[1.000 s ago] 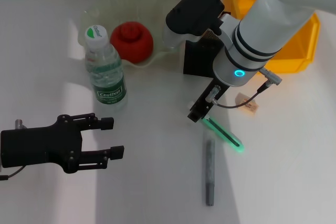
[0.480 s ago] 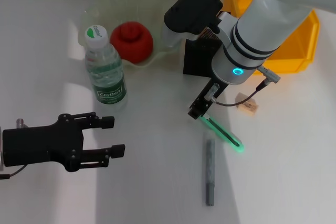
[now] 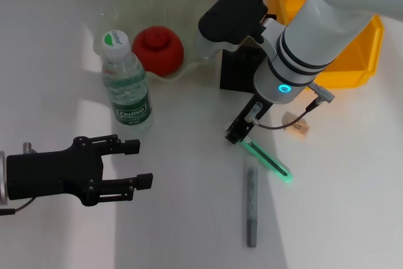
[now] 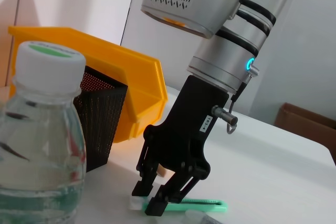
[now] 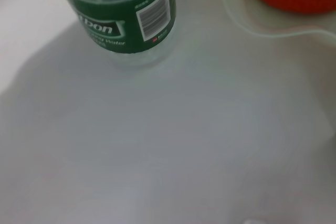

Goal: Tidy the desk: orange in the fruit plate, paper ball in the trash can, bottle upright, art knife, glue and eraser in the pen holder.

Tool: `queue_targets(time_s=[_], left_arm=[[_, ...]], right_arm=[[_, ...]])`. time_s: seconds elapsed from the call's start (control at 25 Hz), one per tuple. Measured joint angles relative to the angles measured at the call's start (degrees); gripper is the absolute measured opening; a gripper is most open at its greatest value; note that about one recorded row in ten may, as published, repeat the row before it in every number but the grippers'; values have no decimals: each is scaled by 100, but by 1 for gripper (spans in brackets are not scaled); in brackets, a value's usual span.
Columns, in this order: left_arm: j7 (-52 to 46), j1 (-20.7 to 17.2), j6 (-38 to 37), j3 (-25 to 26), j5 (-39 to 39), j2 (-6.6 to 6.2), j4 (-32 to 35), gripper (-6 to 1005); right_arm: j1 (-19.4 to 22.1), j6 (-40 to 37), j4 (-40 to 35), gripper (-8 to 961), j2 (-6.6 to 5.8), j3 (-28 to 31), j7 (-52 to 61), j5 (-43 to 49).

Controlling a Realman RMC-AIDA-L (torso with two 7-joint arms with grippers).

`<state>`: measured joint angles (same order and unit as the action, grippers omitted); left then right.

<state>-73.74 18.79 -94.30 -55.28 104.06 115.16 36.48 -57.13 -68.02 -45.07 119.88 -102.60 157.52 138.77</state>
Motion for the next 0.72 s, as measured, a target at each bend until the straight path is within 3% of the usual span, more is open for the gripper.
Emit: queue_targets(time_s=[0.16,0.56,0.72], left_arm=[[0,10,-1,0,0,-2,-1,754],[0,10,7,9,0,-2,-1,754],[0,11,-23,10,-14,4,25,754]], right_arm=[[0,0,-13,300,0,-60,-4,-9],[106,-51,-314,184,-1,-85,-25,-17],[474,-228,-1060,170,-45,38,-34,4]])
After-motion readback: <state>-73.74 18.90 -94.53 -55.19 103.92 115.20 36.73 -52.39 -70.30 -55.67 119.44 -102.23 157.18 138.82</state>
